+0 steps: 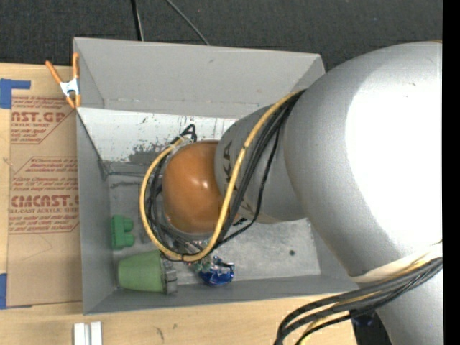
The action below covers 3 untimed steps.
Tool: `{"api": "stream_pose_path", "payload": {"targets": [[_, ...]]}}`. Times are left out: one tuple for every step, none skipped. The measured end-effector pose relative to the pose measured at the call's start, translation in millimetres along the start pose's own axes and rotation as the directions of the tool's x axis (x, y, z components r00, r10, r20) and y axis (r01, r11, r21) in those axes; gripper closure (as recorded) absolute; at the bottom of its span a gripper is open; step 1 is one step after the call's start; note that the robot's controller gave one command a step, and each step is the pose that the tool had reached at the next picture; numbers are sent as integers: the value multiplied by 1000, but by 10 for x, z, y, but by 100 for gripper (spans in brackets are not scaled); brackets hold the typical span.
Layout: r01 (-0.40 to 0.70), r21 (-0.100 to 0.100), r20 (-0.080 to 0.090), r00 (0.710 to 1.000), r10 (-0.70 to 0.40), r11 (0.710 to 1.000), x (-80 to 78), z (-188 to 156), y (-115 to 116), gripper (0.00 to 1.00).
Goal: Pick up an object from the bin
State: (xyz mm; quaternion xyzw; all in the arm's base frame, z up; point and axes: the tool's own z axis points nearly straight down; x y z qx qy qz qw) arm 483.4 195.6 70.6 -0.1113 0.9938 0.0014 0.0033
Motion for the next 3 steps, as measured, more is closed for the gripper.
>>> {"api": "stream_pose_path", "payload": {"targets": [[-5,1,-5,1000,5,1000,9,10,-27,100],[32,2,5,999,-32,999,-203,-2596,-113,100],[-204,5,-9,979,204,979,-228,-1898,-581,100]]}}
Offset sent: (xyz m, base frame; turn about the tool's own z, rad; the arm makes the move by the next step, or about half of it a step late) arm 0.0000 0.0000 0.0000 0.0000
